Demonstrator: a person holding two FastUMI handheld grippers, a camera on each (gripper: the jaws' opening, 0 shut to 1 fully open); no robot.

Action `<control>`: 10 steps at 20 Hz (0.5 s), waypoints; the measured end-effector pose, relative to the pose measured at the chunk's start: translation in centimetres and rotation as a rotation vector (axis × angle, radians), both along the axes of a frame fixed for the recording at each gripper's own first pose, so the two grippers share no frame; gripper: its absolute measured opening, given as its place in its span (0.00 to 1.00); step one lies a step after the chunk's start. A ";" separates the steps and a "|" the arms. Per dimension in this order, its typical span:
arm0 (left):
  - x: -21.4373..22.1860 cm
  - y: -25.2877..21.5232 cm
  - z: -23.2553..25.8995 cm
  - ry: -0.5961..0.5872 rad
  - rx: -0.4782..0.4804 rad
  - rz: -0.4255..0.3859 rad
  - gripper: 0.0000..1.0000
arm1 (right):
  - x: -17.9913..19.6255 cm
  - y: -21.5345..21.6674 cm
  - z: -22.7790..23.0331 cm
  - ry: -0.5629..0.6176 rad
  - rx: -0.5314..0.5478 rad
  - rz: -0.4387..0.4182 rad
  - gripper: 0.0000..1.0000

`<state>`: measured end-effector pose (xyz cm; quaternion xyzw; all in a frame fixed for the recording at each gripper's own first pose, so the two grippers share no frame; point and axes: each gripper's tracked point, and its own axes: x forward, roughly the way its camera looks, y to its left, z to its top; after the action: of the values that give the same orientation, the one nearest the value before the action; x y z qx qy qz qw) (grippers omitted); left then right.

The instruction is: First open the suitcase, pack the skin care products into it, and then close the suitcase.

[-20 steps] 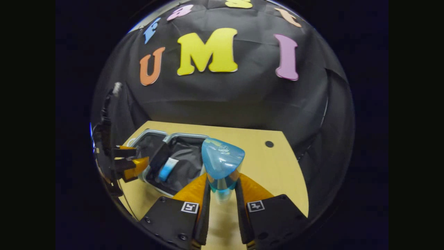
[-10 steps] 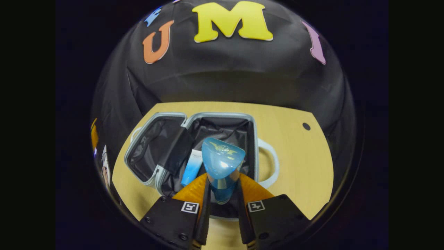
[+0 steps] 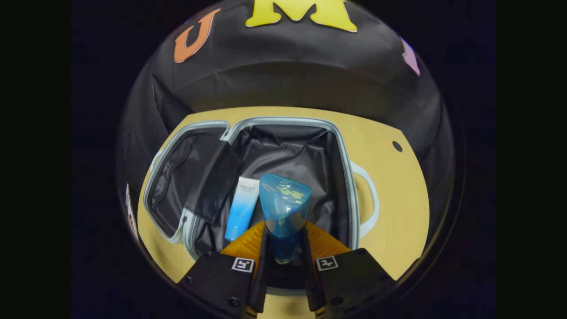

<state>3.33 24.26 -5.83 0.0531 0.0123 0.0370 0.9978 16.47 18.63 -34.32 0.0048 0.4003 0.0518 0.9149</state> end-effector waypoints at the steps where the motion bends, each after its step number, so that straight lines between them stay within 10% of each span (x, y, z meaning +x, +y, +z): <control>1: 0.6 1.2 0.2 -0.008 -0.007 0.015 0.96 | 0.7 0.2 -0.2 0.005 -0.004 -0.002 0.34; 10: 5.4 11.3 -5.9 0.093 -0.160 0.133 0.96 | 3.3 0.5 -3.7 0.117 -0.022 -0.093 0.34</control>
<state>8.73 35.57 -11.77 -0.0262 0.0652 0.0994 0.9926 19.75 19.14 -37.98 0.0164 0.4528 0.0048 0.8914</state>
